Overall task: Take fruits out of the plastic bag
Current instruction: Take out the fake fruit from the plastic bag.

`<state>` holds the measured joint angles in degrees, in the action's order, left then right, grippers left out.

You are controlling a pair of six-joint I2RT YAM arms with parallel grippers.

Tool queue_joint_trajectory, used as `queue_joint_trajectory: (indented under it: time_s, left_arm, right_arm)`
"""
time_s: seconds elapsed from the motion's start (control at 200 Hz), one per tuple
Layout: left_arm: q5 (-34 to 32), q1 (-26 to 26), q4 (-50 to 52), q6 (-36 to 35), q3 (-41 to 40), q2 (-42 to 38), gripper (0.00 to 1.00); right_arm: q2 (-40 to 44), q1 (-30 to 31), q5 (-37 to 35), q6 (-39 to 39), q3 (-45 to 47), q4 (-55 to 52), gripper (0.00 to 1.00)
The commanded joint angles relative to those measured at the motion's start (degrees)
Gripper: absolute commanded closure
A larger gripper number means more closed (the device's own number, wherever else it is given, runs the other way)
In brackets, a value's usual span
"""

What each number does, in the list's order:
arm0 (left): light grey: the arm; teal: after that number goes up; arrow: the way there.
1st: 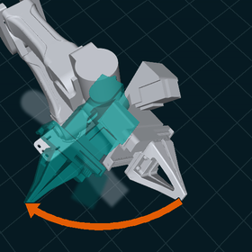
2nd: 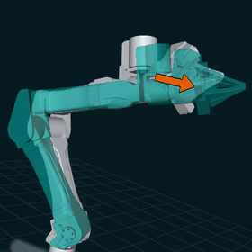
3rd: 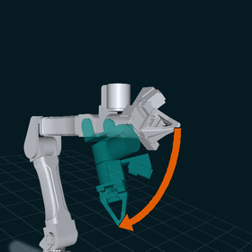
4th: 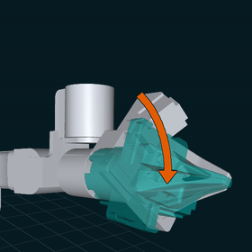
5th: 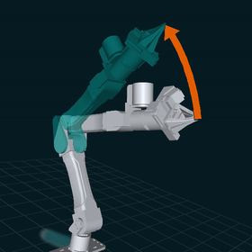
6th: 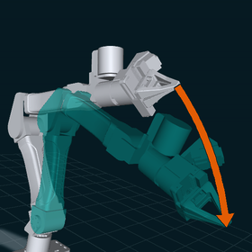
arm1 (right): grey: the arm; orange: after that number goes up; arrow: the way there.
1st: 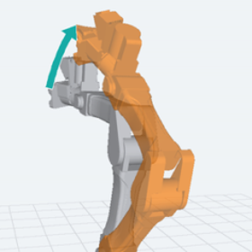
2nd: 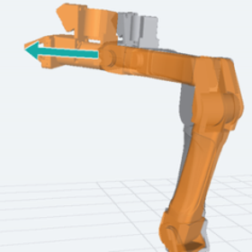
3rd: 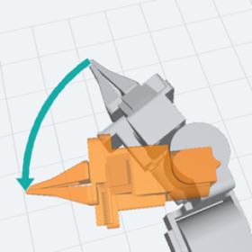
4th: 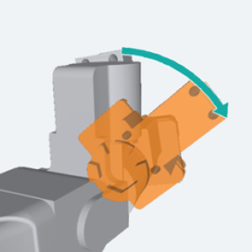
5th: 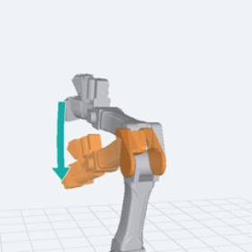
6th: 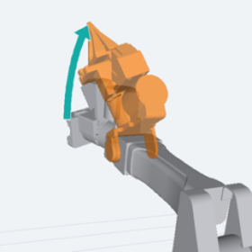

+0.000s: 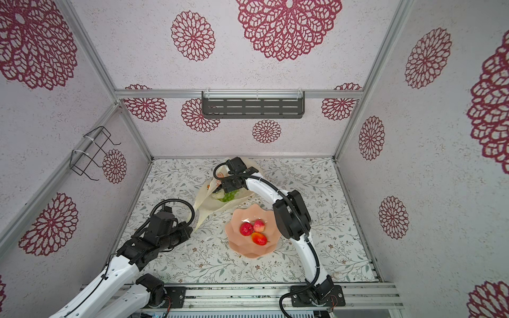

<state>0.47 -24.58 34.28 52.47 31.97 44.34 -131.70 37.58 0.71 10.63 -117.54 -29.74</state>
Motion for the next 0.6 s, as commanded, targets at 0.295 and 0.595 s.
queue_joint_trajectory:
  time_s: [0.295,0.595]
  left_arm:
    - [2.54,0.25,-3.65,-3.63,2.41,4.04,1.00]
    - [4.29,-2.09,-11.75,-7.19,2.85,7.03,1.00]
  right_arm:
    - [2.50,-0.39,-6.35,-1.77,3.48,0.22,0.23]
    - [8.59,-2.18,-11.72,-4.93,15.30,2.85,0.15]
